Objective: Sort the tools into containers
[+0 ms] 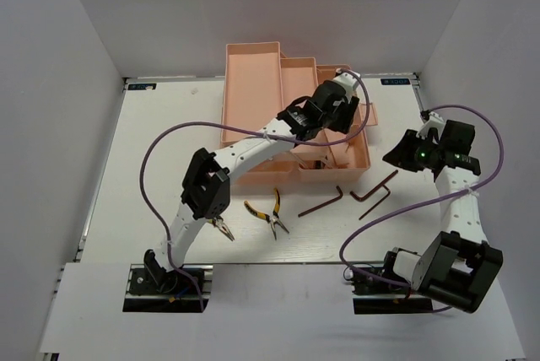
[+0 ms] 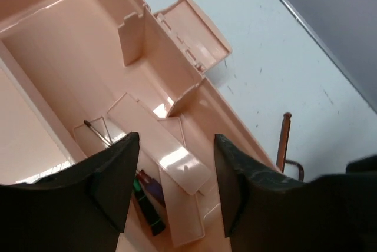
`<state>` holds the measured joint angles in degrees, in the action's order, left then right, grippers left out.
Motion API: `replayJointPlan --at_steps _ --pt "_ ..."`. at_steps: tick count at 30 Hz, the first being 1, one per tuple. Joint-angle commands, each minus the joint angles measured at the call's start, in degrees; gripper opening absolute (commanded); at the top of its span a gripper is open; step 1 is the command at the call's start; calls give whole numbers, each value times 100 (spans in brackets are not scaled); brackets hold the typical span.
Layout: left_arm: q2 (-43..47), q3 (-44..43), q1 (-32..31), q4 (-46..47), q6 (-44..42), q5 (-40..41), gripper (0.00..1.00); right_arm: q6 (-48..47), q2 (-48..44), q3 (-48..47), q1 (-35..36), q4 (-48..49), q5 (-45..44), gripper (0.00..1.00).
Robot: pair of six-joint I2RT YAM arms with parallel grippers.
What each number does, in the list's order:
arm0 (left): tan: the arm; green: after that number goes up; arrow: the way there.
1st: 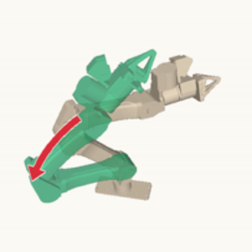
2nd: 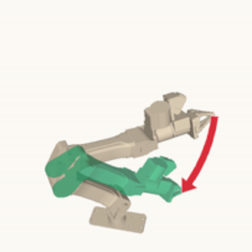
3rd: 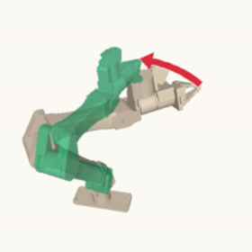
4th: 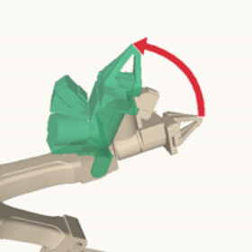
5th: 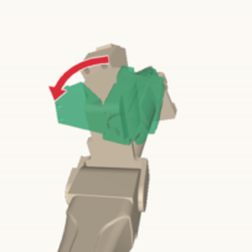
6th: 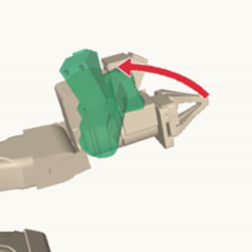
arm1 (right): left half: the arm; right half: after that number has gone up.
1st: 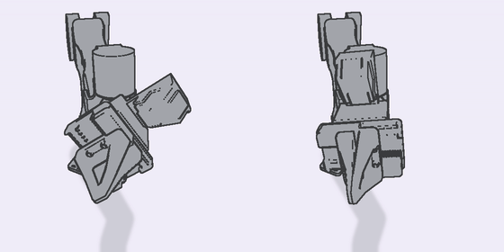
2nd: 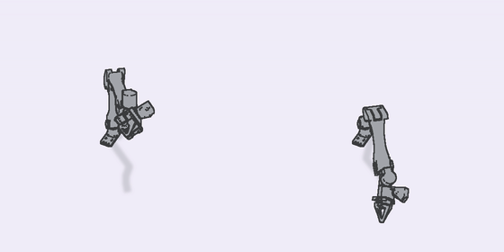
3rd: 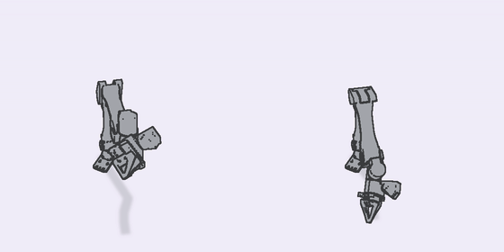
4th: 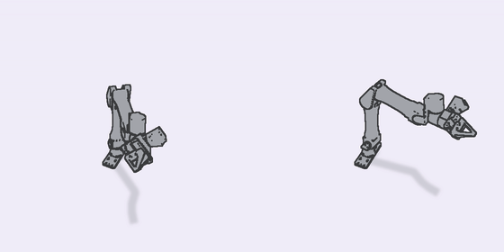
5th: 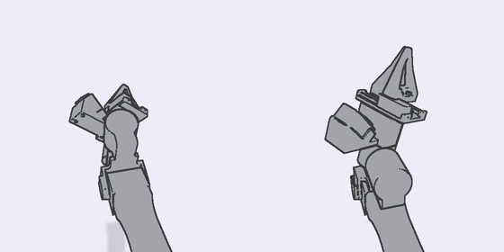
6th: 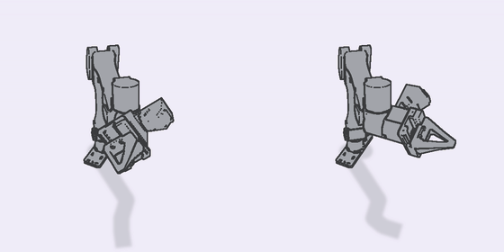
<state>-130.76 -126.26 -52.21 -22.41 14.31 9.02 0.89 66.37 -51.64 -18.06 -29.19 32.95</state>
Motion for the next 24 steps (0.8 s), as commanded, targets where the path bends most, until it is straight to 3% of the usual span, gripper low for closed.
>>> replayJointPlan --at_steps 1,3,6,8,9,11,14,18,24 --pt "1146 564 -87 16 -533 -407 59 -53 174 -74 -48 -271 -192 29" --pt "1981 1539 -149 140 -849 -915 44 -62 341 -145 -48 -499 -402 29" --pt "2773 2945 -150 290 -1087 -1891 42 -247 499 -198 -39 -640 -657 27" --pt "3467 4009 -202 352 -1228 -2227 47 -247 605 -171 -22 -667 -842 27" --pt "3678 4334 -202 352 -1228 -2298 59 -247 649 -163 -13 -702 -886 27" --pt "4117 5063 -264 282 -1517 -2360 68 -142 763 -119 13 -676 -1088 27" --pt "4348 5340 -404 -155 -1782 -2220 77 111 983 4 57 -483 -1396 29" --pt "4724 5304 -527 -465 -2019 -2220 78 219 1474 -101 180 -412 -1730 36" --pt "5113 6130 -528 -404 -2204 -2167 82 237 2011 -250 321 -342 -2293 39"
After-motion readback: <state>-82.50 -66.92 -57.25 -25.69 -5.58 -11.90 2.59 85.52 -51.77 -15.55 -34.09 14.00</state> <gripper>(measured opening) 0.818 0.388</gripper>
